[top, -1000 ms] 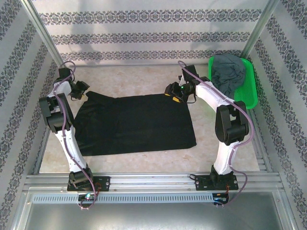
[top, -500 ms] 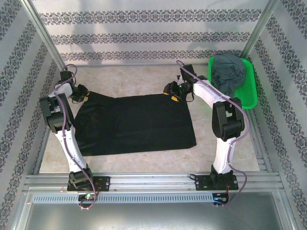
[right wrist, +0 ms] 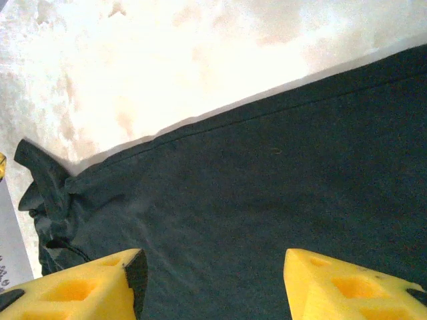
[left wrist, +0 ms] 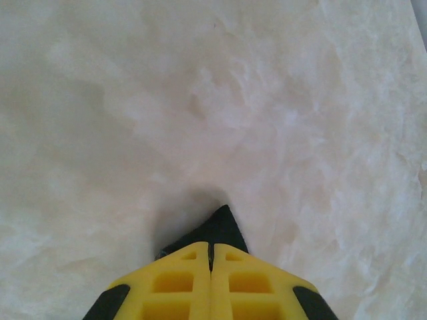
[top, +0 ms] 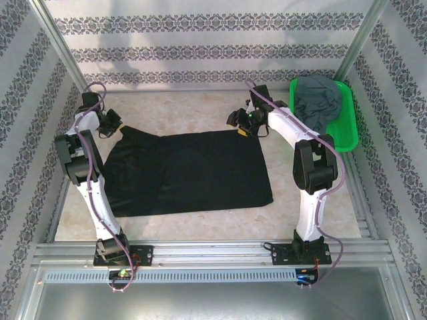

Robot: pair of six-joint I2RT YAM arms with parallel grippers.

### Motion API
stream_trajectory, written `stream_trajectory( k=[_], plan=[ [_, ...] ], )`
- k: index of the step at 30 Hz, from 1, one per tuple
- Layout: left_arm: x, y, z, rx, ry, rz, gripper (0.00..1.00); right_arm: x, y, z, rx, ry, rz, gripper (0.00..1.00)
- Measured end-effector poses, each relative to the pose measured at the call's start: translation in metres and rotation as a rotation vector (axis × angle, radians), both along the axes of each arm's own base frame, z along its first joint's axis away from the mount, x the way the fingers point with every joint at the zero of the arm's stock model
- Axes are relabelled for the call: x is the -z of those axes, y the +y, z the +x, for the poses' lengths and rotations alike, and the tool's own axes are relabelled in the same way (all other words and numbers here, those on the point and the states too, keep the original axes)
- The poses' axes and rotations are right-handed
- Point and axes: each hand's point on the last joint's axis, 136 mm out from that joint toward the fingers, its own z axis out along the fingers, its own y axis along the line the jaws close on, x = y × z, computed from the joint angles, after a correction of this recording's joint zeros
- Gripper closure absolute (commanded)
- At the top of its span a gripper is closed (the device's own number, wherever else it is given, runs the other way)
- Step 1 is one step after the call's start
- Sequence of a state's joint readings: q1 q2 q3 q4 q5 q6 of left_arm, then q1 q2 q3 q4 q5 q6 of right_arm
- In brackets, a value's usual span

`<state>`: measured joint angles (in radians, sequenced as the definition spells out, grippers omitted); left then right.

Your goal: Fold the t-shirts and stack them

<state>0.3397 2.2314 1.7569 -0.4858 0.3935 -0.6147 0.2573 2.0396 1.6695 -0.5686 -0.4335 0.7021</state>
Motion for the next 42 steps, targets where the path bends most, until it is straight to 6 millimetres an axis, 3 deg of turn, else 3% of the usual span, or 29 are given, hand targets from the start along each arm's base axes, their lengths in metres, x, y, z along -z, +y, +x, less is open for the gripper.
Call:
stream_trajectory(
  k=[2, 3, 5, 6, 10, 17, 24, 30, 42],
  plan=[
    [-0.003, -0.001, -0.002, -0.002, -0.002, -0.001, 0.97, -0.001, -0.005, 0.003, 0.017, -0.005, -0.015, 0.43],
    [-0.006, -0.001, -0.003, -0.005, -0.004, 0.0, 0.91, -0.002, -0.01, 0.005, 0.03, -0.007, -0.027, 0.43],
    [-0.012, 0.0, -0.002, -0.007, -0.014, 0.008, 0.64, -0.001, -0.017, 0.01, 0.051, -0.009, -0.047, 0.43],
    [-0.015, 0.001, -0.003, -0.009, -0.016, 0.018, 0.56, -0.001, -0.022, 0.014, 0.063, -0.01, -0.055, 0.43],
    [-0.018, 0.003, -0.007, -0.007, 0.002, 0.038, 0.48, 0.005, -0.028, 0.02, 0.084, -0.004, -0.075, 0.43],
    [-0.014, 0.008, 0.002, 0.04, 0.019, 0.069, 0.51, 0.008, -0.025, 0.017, 0.075, 0.007, -0.073, 0.43],
    [0.02, -0.003, -0.002, 0.099, 0.076, 0.052, 0.53, -0.015, 0.02, 0.023, -0.062, -0.105, 0.077, 0.39],
    [0.023, -0.01, -0.003, 0.124, 0.08, 0.042, 0.62, -0.034, 0.051, 0.024, -0.129, -0.172, 0.178, 0.39],
    [0.022, -0.015, 0.0, 0.141, 0.058, 0.021, 0.89, -0.039, 0.052, 0.028, -0.117, -0.189, 0.202, 0.4]
  ],
)
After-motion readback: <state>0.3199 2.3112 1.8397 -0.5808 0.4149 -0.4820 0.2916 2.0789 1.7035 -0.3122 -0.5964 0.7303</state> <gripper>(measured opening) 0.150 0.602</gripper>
